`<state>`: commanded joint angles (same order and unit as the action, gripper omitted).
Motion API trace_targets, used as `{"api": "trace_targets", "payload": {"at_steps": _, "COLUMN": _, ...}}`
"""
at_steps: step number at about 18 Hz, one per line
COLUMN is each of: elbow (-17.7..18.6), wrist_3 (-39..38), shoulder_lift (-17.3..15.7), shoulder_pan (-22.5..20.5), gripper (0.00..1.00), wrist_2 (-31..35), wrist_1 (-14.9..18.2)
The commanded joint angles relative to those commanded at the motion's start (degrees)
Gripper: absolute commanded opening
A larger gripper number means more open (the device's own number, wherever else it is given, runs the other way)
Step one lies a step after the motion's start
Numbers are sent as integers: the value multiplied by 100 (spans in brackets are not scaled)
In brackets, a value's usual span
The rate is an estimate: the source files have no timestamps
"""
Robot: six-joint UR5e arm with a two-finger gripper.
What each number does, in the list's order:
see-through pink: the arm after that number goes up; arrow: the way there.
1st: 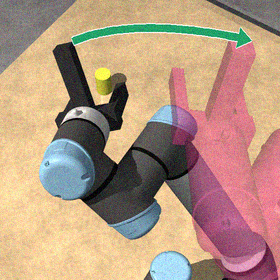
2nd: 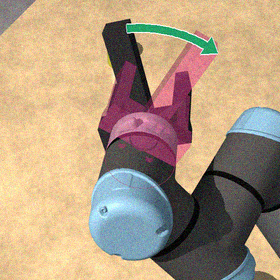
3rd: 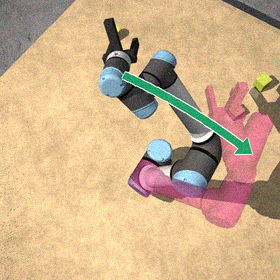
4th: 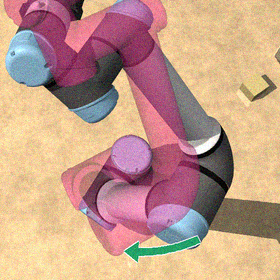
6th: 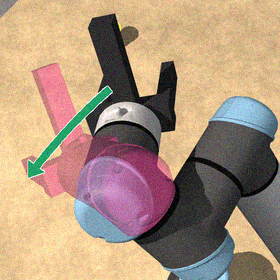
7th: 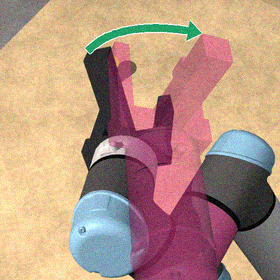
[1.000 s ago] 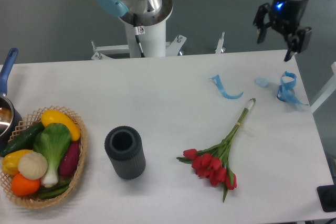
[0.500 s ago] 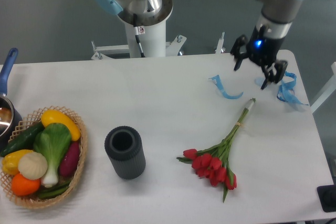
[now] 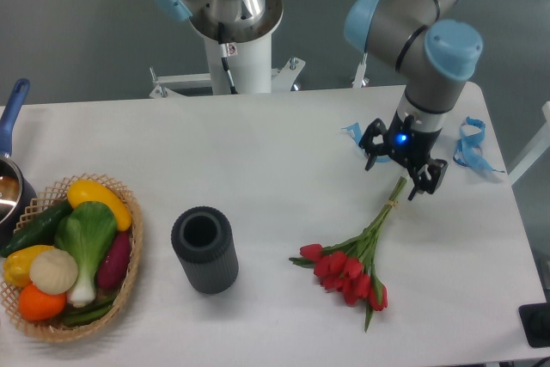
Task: Pick up the flowers from the table
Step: 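Move the open gripper down toward the tulip bouquet's stems, then lower the gripper around the tulip stems and close it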
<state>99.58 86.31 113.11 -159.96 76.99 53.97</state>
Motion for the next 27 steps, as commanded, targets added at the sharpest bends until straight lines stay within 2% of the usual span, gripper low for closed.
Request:
{"api": "trace_targets", "payload": {"at_steps": 4, "elbow": 9, "wrist_3": 0, "shoulder_lift": 132, "shoulder_pan": 62, "gripper": 100, "wrist_2": -9, "wrist_1": -123}}
{"api": "trace_targets", "payload": {"at_steps": 10, "elbow": 26, "wrist_3": -78, "shoulder_lift": 466, "shoulder_pan": 237, "gripper": 100, "wrist_2": 9, "wrist_1": -598}}
{"api": "trace_targets", "payload": {"at_steps": 13, "elbow": -61, "wrist_3": -342, "shoulder_lift": 607, "shoulder_pan": 264, "gripper": 100, "wrist_2": 26, "wrist_1": -607}}
{"api": "trace_targets", "payload": {"at_steps": 19, "elbow": -18, "wrist_3": -343, "shoulder_lift": 677, "shoulder_pan": 281, "gripper": 98, "wrist_2": 35, "wrist_1": -633}}
{"api": "trace_targets", "payload": {"at_steps": 21, "elbow": -35, "wrist_3": -413, "shoulder_lift": 712, "shoulder_pan": 360, "gripper": 92, "wrist_2": 35, "wrist_1": -659}}
{"api": "trace_targets", "payload": {"at_steps": 22, "elbow": -26, "wrist_3": -439, "shoulder_lift": 721, "shoulder_pan": 369, "gripper": 80, "wrist_2": 44, "wrist_1": -668}}
{"api": "trace_targets", "payload": {"at_steps": 24, "elbow": -35, "wrist_3": -448, "shoulder_lift": 739, "shoulder_pan": 387, "gripper": 66, "wrist_2": 123, "wrist_1": -668}}
{"api": "trace_targets", "payload": {"at_steps": 27, "elbow": -53, "wrist_3": -457, "shoulder_lift": 739, "shoulder_pan": 387, "gripper": 50, "wrist_2": 158, "wrist_1": -660}}
